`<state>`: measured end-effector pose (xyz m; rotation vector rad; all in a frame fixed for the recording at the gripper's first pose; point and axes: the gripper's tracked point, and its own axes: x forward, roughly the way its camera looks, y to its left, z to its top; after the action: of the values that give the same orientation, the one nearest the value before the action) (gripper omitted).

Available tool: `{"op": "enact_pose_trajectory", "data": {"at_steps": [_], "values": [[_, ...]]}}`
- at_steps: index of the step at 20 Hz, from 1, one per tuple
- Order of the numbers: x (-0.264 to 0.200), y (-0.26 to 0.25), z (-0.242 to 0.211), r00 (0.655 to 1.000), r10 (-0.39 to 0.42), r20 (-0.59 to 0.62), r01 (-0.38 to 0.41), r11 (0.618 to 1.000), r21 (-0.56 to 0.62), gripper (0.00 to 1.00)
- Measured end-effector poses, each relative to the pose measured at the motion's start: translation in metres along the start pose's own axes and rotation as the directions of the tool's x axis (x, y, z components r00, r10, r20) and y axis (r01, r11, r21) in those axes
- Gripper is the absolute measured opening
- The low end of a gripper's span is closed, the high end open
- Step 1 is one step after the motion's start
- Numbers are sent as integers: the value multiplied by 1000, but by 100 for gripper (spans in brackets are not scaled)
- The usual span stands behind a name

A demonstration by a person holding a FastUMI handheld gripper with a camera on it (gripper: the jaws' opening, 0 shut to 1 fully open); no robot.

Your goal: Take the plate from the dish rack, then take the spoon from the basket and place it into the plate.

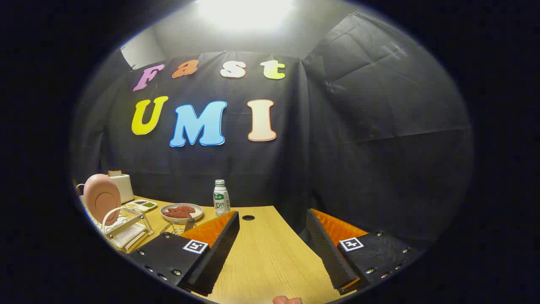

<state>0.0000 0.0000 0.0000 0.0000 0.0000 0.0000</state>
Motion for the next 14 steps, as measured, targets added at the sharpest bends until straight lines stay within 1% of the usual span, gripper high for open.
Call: {"op": "enact_pose_trajectory", "data": {"at_steps": [3,6,8,11,14], "values": [[-26,15,20,1000,5,-23,-5,1000,-20,98],[-50,42,43,998,27,-48,-26,1000,8,98],[-63,66,62,998,57,-36,-56,998,33,98],[-78,104,85,994,107,-16,-107,994,38,98],[-87,144,97,986,165,-21,-164,986,45,98]]}}
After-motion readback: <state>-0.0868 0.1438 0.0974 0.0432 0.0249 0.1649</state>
